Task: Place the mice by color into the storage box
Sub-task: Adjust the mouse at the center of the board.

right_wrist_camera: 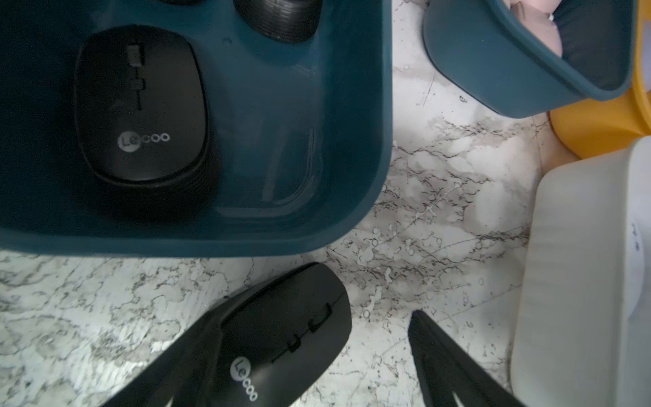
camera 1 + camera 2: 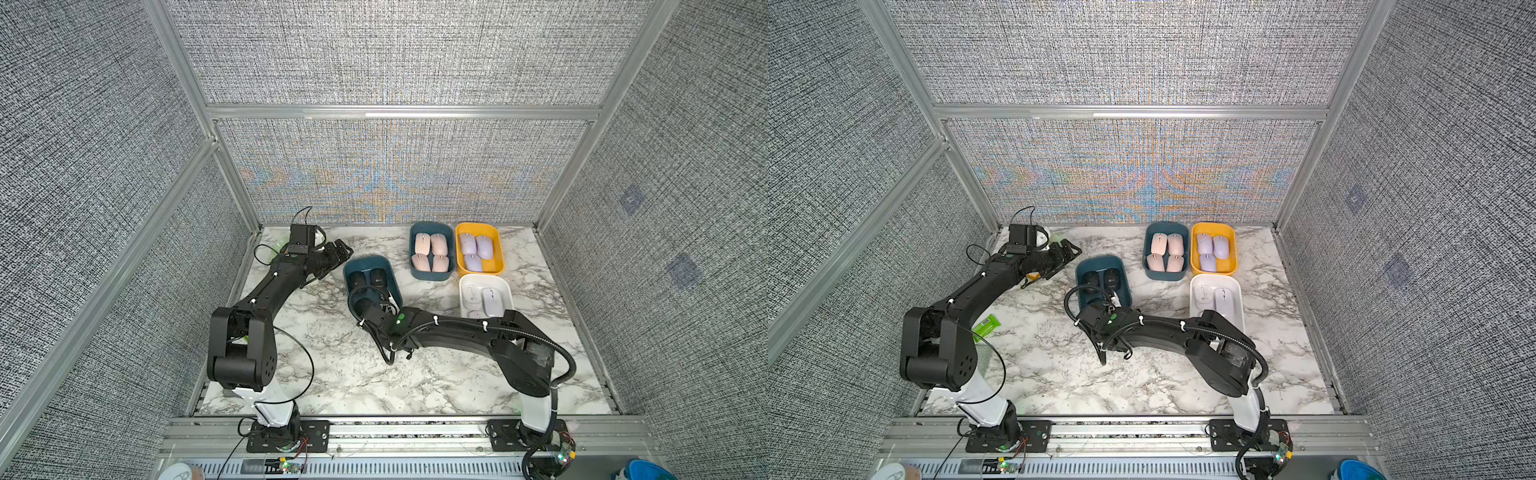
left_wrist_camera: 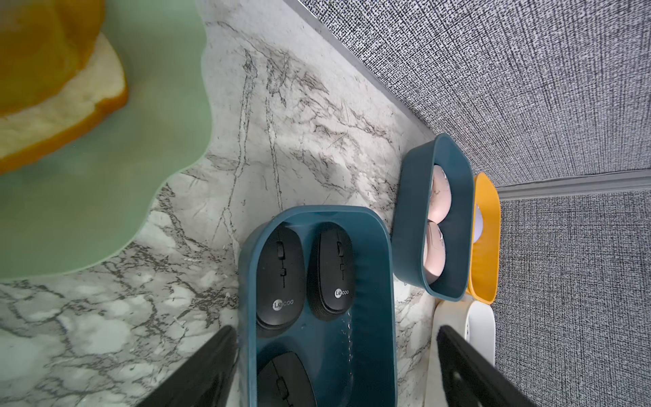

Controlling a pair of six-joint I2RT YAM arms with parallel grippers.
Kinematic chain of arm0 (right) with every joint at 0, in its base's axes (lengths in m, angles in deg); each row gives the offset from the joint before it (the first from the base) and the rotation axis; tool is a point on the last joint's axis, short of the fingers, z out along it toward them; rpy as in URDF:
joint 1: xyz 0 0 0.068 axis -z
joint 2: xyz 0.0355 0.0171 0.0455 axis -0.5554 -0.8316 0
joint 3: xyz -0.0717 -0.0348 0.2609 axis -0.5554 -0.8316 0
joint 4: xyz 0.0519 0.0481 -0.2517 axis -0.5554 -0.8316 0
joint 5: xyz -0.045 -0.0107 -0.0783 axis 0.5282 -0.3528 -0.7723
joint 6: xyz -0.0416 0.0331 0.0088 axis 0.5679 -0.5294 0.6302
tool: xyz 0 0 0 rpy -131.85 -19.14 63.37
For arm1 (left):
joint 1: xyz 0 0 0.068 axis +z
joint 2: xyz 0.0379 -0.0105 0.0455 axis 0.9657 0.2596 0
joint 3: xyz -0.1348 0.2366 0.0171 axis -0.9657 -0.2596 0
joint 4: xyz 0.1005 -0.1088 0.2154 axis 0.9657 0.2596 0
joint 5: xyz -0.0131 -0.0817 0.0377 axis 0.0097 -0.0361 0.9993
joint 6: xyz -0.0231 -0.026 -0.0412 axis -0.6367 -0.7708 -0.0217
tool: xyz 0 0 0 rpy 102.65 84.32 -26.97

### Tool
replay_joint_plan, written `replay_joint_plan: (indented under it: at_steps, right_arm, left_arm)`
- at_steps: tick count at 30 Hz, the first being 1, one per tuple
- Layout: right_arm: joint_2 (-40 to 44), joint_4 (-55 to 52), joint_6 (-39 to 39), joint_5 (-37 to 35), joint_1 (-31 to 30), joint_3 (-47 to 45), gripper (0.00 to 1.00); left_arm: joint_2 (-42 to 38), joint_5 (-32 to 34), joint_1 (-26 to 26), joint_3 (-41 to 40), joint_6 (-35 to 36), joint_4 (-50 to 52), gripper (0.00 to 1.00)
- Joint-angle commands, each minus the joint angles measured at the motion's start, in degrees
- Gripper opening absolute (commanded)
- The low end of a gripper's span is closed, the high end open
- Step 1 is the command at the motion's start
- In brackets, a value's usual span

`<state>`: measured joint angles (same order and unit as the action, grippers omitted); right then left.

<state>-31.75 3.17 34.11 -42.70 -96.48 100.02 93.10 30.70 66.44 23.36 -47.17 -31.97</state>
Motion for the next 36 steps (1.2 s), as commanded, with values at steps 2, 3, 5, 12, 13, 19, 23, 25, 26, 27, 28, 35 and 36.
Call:
replay_joint_plan:
  at_steps: [2, 3, 5, 12, 13, 19, 23, 25, 26, 27, 28, 35, 36]
  right_arm:
    - [-1.37, -0.75, -2.24, 0.45, -0.17, -0.18, 0.86]
    - [-1.14, -0.78, -2.29, 0.51, -0.19, -0.89, 0.87]
    - [-0.13, -0.92, -2.59, 0.93, -0.19, -2.86, 0.86]
    - [7.27, -1.91, -3.17, 1.53, -0.11, -11.54, 0.86]
    - [8.15, -1.77, -2.79, 1.88, -0.10, -12.61, 0.86]
    - [11.76, -2.40, -1.30, 3.44, -0.06, -15.12, 0.85]
    - [13.01, -3.22, -0.54, 4.15, -1.10, -13.64, 0.85]
    - [14.38, -4.25, -0.13, 4.17, -1.80, -14.36, 0.84]
    - [15.28, -4.58, 0.33, 4.29, -2.11, -15.07, 0.83]
    - [16.54, -4.65, 1.34, 4.65, -2.66, -16.28, 0.82]
    - [17.60, -4.56, 2.04, 4.78, -3.18, -17.47, 0.81]
    - [25.51, -2.54, 3.13, 9.14, -6.77, -25.75, 0.79]
    - [26.03, -2.00, 2.99, 9.90, -7.26, -26.59, 0.79]
  left_arm:
    - [-0.74, 1.03, 0.07, 0.61, 0.59, 0.02, 0.90]
    - [-0.74, 0.86, 0.05, 0.69, 0.51, -0.03, 0.90]
    - [-0.83, 0.51, 0.03, 0.61, 0.47, -0.14, 0.90]
    - [-0.79, -0.11, 0.02, 0.35, 0.07, -0.57, 0.90]
    - [-0.78, -0.12, 0.06, 0.26, 0.06, -0.60, 0.90]
    - [-0.44, -0.38, -0.10, 0.17, -0.11, -0.78, 0.90]
    - [-0.43, -0.21, -0.10, 0.26, 0.07, -0.58, 0.90]
    - [-0.57, 0.19, -0.10, 0.17, 0.15, -0.49, 0.90]
    - [-0.57, 0.24, -0.10, 0.17, 0.15, -0.49, 0.90]
    - [-0.49, 0.08, -0.11, 0.17, 0.09, -0.49, 0.90]
    - [-0.40, -0.15, -0.10, 0.17, 0.02, -0.61, 0.90]
    - [-0.29, -0.69, -0.15, 0.00, -0.27, -0.92, 0.90]
    - [-0.18, -0.72, -0.18, 0.00, -0.21, -0.96, 0.90]
